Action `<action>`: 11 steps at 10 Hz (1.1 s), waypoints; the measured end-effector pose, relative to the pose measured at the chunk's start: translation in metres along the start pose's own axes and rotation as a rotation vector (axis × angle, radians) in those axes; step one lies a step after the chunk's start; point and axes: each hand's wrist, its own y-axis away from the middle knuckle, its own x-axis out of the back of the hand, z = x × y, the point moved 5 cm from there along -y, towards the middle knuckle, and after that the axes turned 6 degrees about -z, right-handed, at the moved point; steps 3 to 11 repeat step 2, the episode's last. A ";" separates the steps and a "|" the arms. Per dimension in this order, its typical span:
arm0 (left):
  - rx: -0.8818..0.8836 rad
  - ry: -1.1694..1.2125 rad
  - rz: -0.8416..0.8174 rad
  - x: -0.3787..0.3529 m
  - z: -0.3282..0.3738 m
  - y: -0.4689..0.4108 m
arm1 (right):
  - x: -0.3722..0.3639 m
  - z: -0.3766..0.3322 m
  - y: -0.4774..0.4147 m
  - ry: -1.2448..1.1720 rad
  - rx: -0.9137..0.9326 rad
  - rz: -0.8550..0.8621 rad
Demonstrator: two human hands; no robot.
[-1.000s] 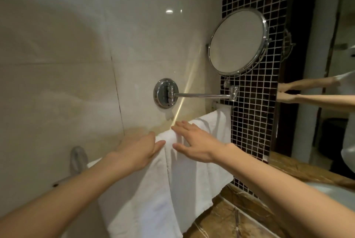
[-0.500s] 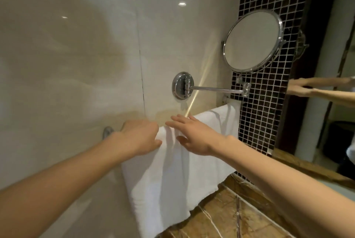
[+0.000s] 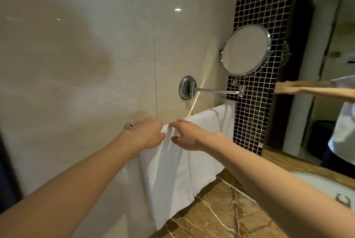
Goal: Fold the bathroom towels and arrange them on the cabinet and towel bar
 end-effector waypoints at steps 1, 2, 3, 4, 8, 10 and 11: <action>-0.035 0.110 0.081 0.006 0.004 0.013 | -0.001 -0.018 0.016 -0.003 -0.003 -0.039; -0.039 0.237 0.134 0.013 0.003 0.025 | 0.008 -0.023 0.028 -0.026 -0.032 -0.019; -0.039 0.237 0.134 0.013 0.003 0.025 | 0.008 -0.023 0.028 -0.026 -0.032 -0.019; -0.039 0.237 0.134 0.013 0.003 0.025 | 0.008 -0.023 0.028 -0.026 -0.032 -0.019; -0.039 0.237 0.134 0.013 0.003 0.025 | 0.008 -0.023 0.028 -0.026 -0.032 -0.019; -0.039 0.237 0.134 0.013 0.003 0.025 | 0.008 -0.023 0.028 -0.026 -0.032 -0.019; -0.039 0.237 0.134 0.013 0.003 0.025 | 0.008 -0.023 0.028 -0.026 -0.032 -0.019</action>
